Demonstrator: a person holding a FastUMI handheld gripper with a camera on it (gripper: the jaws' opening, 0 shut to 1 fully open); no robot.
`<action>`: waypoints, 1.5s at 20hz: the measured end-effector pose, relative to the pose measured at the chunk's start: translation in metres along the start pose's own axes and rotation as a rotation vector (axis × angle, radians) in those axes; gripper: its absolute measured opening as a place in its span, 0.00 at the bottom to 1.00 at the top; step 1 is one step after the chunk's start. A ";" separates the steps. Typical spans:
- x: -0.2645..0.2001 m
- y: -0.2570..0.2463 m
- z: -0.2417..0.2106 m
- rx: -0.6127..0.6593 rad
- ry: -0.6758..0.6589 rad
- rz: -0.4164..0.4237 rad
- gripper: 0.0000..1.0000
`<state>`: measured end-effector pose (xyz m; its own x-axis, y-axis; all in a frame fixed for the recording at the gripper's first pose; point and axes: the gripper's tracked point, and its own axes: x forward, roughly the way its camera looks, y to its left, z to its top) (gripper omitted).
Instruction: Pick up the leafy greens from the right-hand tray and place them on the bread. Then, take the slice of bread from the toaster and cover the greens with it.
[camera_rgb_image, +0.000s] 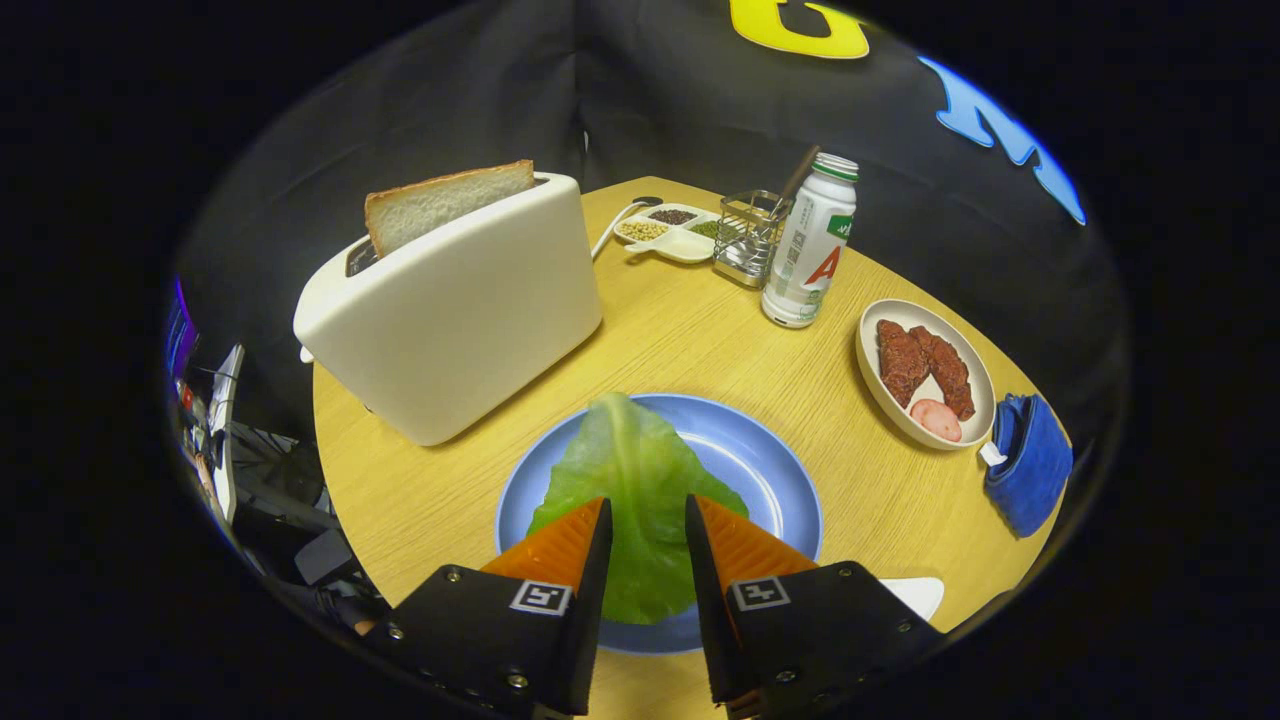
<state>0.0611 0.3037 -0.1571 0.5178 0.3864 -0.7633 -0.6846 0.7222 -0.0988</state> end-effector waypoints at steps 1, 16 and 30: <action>-0.004 -0.001 0.003 0.008 -0.021 -0.009 0.44; -0.081 0.074 0.056 0.079 -0.643 -0.185 0.44; -0.075 0.146 0.122 0.163 -0.844 -0.294 0.44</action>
<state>-0.0149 0.4506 -0.0363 0.9079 0.4191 0.0063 -0.4175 0.9056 -0.0750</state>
